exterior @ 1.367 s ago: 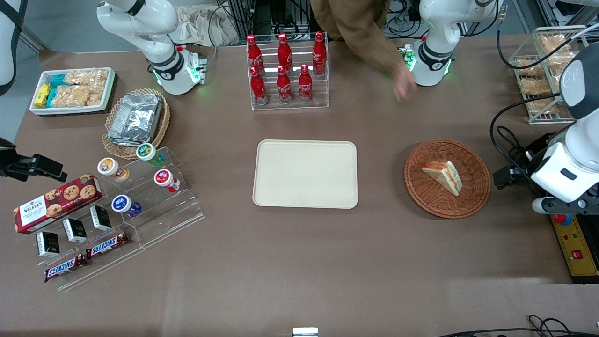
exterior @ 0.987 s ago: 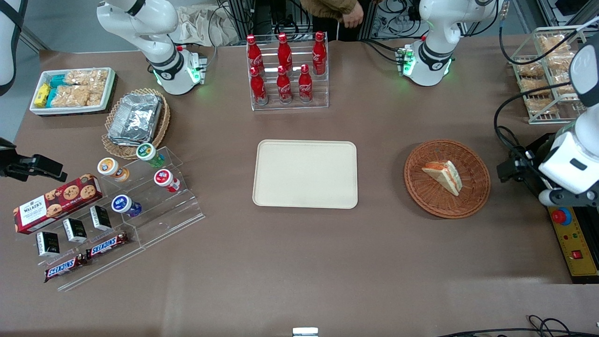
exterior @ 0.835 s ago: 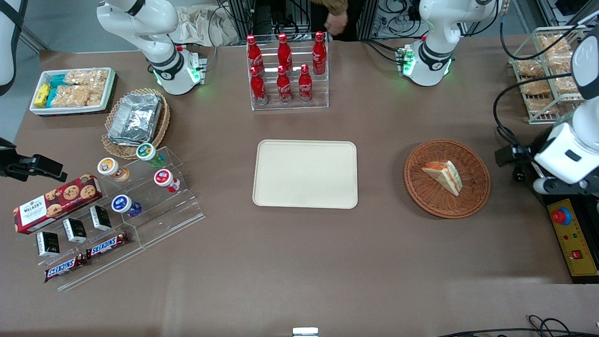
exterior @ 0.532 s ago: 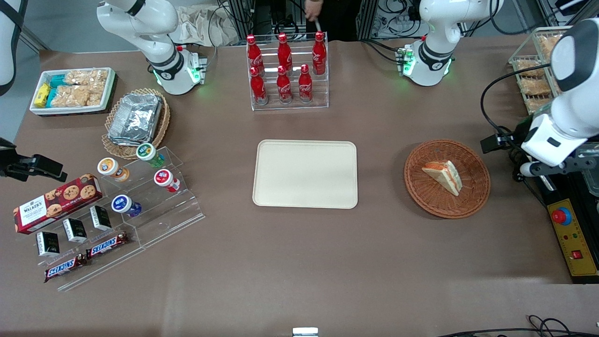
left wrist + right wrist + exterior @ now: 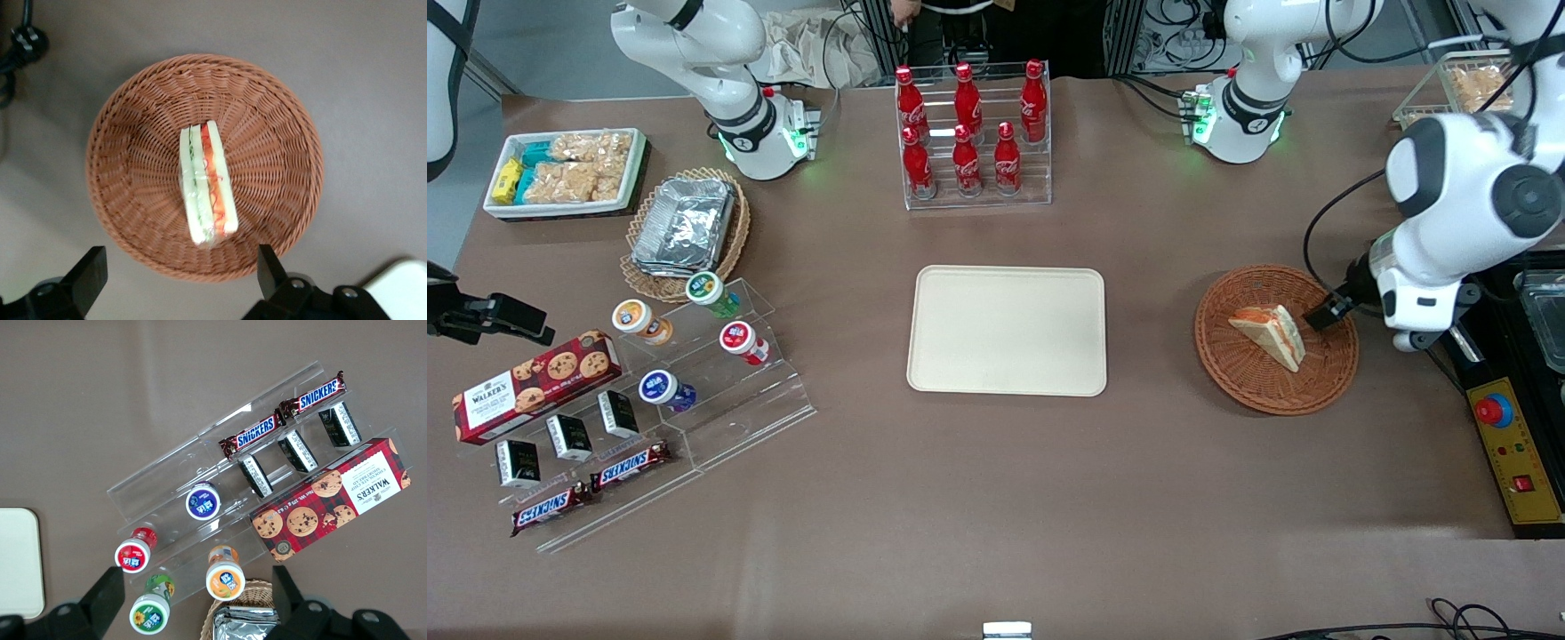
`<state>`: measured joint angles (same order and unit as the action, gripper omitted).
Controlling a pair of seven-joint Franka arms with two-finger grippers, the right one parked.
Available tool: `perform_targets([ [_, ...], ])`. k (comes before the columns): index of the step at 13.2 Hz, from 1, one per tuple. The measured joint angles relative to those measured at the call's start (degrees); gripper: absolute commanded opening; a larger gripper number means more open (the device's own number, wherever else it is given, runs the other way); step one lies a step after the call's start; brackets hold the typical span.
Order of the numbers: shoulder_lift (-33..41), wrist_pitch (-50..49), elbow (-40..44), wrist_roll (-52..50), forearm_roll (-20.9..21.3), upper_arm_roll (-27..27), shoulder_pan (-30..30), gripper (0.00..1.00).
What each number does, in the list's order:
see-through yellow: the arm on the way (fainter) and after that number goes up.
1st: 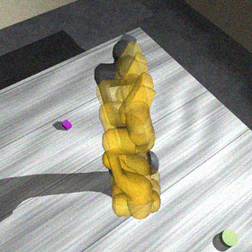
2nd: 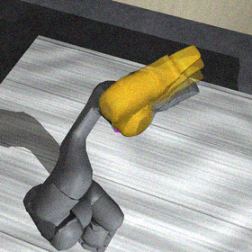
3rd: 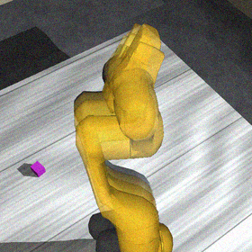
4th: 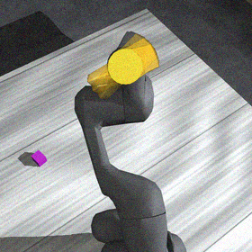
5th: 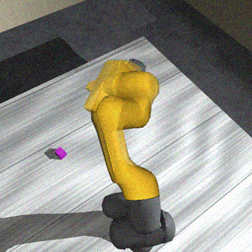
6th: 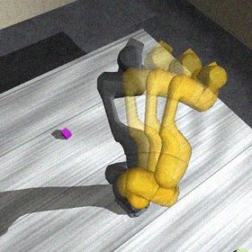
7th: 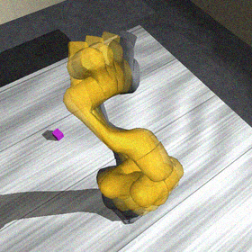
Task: Place sandwich from basket to tray
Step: 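Lower the left gripper and close it on the sandwich's crust edge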
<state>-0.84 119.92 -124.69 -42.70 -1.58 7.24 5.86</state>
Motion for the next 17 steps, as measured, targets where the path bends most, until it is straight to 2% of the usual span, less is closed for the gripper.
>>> perform_targets([
  [9,-9.58,11.78,-2.83,-10.46,-0.01,0.49,-0.27,1.0],
  [15,-10.05,13.81,-6.71,-11.98,-0.04,0.49,-0.27,0.99],
  [16,-10.05,13.94,-7.14,-12.25,-0.04,0.5,-0.3,0.89],
  [17,-10.05,14.03,-7.34,-12.63,-0.05,0.55,-0.52,0.73],
])
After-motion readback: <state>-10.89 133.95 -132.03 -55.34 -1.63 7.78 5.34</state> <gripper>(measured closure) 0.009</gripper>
